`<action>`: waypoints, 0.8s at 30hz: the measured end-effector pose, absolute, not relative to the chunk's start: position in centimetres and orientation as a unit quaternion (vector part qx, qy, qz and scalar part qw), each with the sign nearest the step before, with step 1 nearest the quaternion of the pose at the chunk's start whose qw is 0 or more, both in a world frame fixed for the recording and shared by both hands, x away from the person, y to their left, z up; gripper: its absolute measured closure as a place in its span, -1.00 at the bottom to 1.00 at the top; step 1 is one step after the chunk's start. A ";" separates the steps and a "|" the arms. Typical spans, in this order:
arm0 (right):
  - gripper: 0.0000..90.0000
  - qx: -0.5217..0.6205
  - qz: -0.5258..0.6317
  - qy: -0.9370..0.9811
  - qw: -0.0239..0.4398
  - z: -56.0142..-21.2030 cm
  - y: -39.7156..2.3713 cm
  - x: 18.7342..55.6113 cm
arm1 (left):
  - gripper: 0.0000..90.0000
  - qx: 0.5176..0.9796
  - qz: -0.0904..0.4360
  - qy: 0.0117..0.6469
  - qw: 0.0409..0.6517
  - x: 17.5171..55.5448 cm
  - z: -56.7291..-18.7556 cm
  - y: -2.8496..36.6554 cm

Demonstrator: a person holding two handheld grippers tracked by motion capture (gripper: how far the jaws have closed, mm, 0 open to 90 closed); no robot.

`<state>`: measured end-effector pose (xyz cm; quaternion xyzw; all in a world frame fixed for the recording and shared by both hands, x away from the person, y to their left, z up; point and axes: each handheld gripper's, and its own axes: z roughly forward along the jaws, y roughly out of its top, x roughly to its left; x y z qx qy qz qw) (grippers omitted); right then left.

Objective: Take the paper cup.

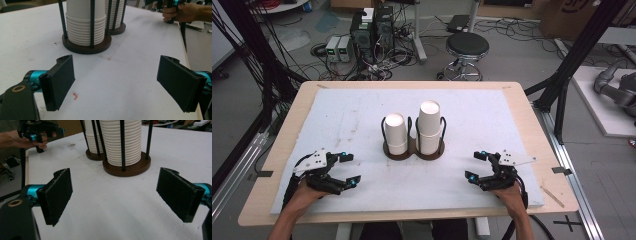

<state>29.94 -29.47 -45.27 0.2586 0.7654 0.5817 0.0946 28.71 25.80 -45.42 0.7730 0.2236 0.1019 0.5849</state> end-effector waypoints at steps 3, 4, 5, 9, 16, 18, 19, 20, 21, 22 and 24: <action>-0.69 0.262 0.582 0.765 0.092 -45.3 -29.5 29.9 | -0.68 0.772 0.101 0.225 0.585 28.7 -45.4 25.8; -0.69 0.261 0.584 0.763 0.093 -45.3 -29.5 29.9 | -0.68 0.771 0.100 0.227 0.586 28.7 -45.4 25.8; -0.69 0.261 0.584 0.763 0.093 -45.3 -29.5 29.9 | -0.68 0.771 0.100 0.227 0.586 28.7 -45.4 25.8; -0.69 0.264 0.583 0.763 0.089 -45.3 -29.5 30.0 | -0.68 0.771 0.100 0.227 0.587 28.8 -45.4 25.8; -0.69 0.264 0.585 0.761 0.095 -45.3 -29.6 29.8 | -0.68 0.771 0.100 0.227 0.586 28.7 -45.4 25.8; -0.69 0.267 0.585 0.760 0.094 -45.3 -29.6 29.9 | -0.68 0.771 0.101 0.227 0.586 28.7 -45.4 25.8; -0.69 0.267 0.585 0.760 0.094 -45.3 -29.6 29.9 | -0.68 0.771 0.101 0.227 0.586 28.7 -45.4 25.8; -0.69 0.266 0.584 0.761 0.096 -45.3 -29.6 29.9 | -0.68 0.771 0.101 0.227 0.586 28.8 -45.4 25.8; -0.69 0.266 0.584 0.761 0.096 -45.3 -29.6 29.9 | -0.68 0.771 0.101 0.227 0.586 28.8 -45.4 25.8; -0.69 0.265 0.583 0.762 0.097 -45.3 -29.5 29.8 | -0.68 0.771 0.101 0.227 0.586 28.8 -45.4 25.8; -0.69 0.266 0.582 0.762 0.097 -45.3 -29.5 29.9 | -0.68 0.771 0.101 0.228 0.586 28.8 -45.4 25.8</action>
